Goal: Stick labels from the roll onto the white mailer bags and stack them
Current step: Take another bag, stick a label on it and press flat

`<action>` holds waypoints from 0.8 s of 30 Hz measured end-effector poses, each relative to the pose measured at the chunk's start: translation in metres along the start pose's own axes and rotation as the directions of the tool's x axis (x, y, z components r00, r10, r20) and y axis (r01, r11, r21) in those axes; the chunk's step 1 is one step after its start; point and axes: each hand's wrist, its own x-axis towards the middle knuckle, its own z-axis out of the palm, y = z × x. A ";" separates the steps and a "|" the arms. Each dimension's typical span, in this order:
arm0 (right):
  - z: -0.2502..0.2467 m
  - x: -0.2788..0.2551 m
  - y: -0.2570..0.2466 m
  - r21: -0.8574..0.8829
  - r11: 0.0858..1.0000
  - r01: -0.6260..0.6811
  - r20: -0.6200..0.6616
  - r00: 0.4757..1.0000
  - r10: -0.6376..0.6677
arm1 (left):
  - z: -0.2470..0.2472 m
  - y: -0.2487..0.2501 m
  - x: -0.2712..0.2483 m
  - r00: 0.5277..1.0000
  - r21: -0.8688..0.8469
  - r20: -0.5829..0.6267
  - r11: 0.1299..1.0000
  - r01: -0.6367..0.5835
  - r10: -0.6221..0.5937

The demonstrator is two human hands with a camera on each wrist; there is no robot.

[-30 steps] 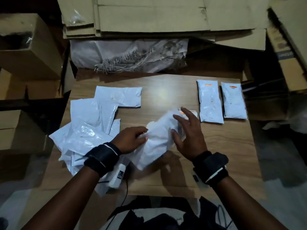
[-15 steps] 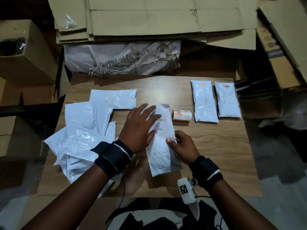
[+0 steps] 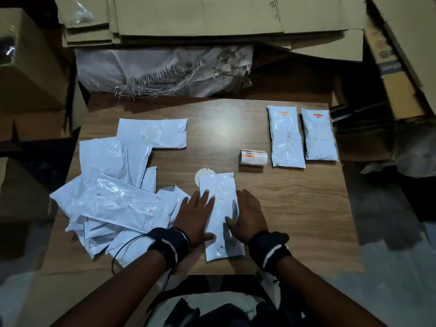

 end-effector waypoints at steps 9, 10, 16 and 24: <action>0.017 0.020 0.007 -0.329 0.905 0.270 0.415 0.902 -0.118 | -0.003 0.002 0.031 0.994 0.074 0.098 0.996 -0.049 0.041; 0.019 0.020 0.008 -0.320 0.912 0.257 0.419 0.902 -0.108 | -0.002 0.003 0.033 0.994 0.083 0.097 0.995 -0.052 0.044; 0.022 0.019 0.005 -0.286 0.929 0.234 0.431 0.897 -0.093 | 0.000 0.004 0.035 0.992 0.069 0.120 0.997 -0.045 0.036; -0.009 0.030 0.002 -0.136 0.953 0.270 0.418 0.888 -0.192 | -0.004 0.004 0.031 0.997 -0.008 0.051 0.998 -0.063 0.064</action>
